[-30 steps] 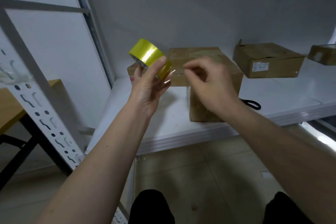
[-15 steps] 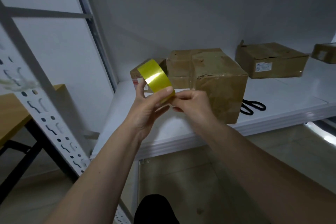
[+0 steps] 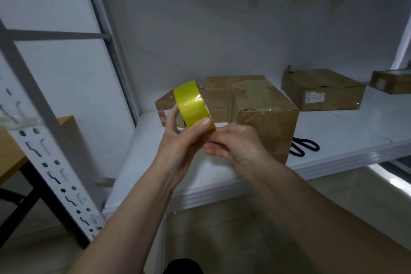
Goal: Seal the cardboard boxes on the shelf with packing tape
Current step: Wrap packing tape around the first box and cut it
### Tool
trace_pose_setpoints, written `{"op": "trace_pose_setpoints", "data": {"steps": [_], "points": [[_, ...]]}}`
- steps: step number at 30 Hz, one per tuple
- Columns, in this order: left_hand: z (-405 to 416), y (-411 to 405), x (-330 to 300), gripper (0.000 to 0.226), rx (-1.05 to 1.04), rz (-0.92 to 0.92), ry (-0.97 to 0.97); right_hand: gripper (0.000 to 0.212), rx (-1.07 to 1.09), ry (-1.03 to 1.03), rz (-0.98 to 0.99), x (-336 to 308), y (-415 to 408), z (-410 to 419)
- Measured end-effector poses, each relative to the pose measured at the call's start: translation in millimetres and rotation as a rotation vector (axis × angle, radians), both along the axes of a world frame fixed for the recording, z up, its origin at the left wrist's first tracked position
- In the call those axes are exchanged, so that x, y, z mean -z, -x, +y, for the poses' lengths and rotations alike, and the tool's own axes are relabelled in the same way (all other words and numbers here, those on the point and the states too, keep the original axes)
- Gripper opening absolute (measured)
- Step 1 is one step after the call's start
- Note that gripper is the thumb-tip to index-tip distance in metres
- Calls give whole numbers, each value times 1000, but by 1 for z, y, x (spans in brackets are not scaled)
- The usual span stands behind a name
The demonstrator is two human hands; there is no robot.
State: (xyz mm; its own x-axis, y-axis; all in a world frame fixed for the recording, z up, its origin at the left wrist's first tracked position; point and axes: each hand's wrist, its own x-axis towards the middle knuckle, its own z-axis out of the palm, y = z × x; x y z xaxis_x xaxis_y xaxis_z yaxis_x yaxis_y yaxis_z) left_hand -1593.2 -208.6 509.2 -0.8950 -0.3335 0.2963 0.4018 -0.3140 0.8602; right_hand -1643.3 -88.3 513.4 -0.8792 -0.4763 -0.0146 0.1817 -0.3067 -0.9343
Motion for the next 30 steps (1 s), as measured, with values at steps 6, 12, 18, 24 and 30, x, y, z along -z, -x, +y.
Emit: {"op": "trace_pose_setpoints", "data": {"steps": [6,12,18,24,30], "points": [[7,4,-10,55,110,28,-92,13,123,-306,577,-8,-17,16],[36,5,-22,31,185,89,-97,12,260,-115,398,-16,-13,40],[26,14,-35,25,-138,66,-75,28,743,-492,1067,-9,10,60],[27,13,-34,27,-213,-15,138,37,512,-859,1260,3,51,62],[18,13,-42,25,-260,-46,180,21,156,-374,1030,-9,70,90]]}}
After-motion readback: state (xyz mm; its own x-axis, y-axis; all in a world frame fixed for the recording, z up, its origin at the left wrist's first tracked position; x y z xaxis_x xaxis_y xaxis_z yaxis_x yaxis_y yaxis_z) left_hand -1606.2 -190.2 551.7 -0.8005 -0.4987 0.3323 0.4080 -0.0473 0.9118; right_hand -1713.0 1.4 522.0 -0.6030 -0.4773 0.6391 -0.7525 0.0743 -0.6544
